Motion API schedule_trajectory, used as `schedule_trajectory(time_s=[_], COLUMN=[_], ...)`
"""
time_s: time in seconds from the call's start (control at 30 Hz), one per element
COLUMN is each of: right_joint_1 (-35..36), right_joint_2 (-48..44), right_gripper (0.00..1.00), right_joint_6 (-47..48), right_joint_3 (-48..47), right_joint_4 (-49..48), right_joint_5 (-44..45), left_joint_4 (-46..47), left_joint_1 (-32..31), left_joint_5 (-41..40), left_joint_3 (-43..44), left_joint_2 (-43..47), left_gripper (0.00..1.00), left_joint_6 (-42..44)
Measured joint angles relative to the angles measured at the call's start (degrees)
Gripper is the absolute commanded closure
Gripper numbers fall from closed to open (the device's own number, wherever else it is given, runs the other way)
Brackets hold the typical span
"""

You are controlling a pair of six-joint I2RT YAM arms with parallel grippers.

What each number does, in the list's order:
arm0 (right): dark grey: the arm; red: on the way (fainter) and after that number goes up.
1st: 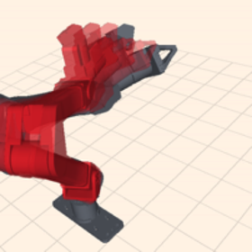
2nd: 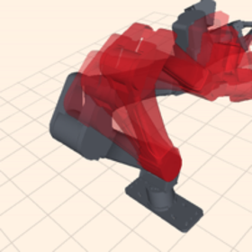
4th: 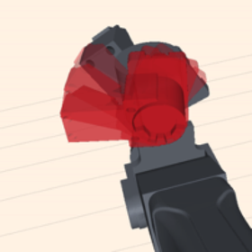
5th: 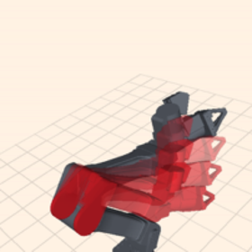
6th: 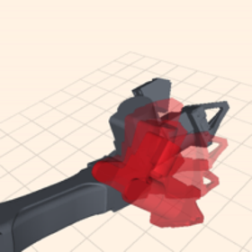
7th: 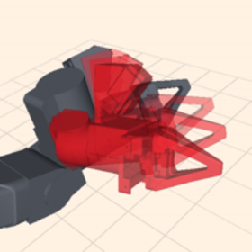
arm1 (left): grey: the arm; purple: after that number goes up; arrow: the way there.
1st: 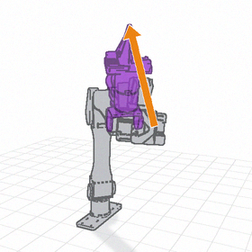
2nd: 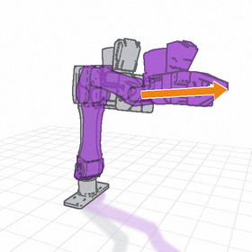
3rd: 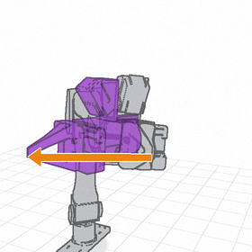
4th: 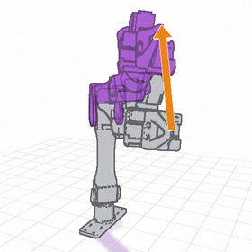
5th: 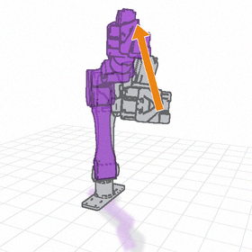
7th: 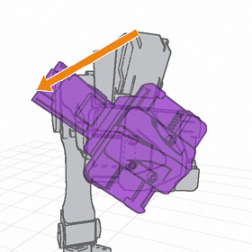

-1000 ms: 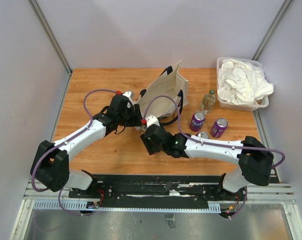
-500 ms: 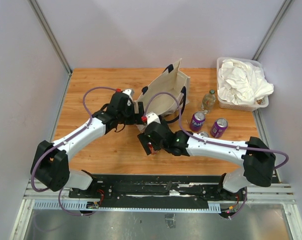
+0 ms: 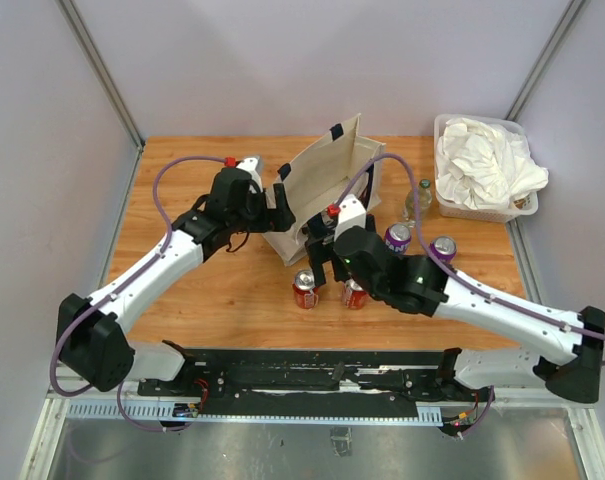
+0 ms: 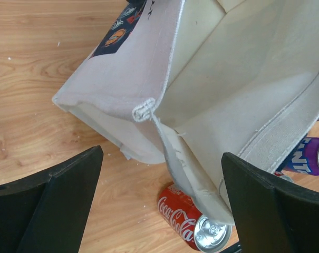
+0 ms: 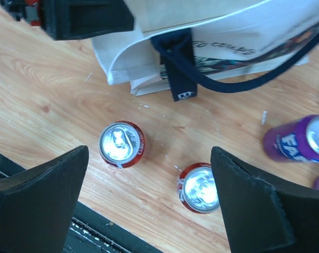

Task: Take the beverage out of the canvas bag

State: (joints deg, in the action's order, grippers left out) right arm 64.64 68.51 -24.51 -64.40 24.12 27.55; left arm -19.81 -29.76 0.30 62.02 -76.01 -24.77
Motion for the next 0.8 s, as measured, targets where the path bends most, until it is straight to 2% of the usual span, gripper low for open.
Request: schedule_trajectory(time_s=[0.3, 0.37, 0.6, 0.7, 0.8], right_joint_1=[-1.05, -4.11, -21.70, -25.31, -27.26], right_joint_2=[-15.45, -19.80, -34.56, -34.36, -29.73], right_gripper=[0.02, 0.02, 0.02, 0.02, 0.02], right_joint_6=[-5.38, -6.88, -7.80, -6.19, -3.89], right_joint_3=[0.50, 0.79, 1.79, -0.37, -2.69], right_joint_4=[9.68, 12.66, 21.79, 24.74, 26.43], right_joint_5=[13.03, 15.02, 17.11, 17.00, 16.35], left_joint_4=[-0.90, -1.22, -3.23, -5.38, -7.58], left_joint_1=[0.00, 0.00, 2.08, 4.24, 5.99], left_joint_5=[-1.68, -2.69, -6.01, -8.00, -9.53], left_joint_3=[0.04, 0.02, 0.02, 0.02, 0.00], left_joint_2=[5.07, 7.28, 13.68, 14.58, 15.08], left_gripper=[0.00, 0.00, 0.00, 0.00, 0.00], left_joint_6=[0.37, 0.44, 0.83, 1.25, 1.84])
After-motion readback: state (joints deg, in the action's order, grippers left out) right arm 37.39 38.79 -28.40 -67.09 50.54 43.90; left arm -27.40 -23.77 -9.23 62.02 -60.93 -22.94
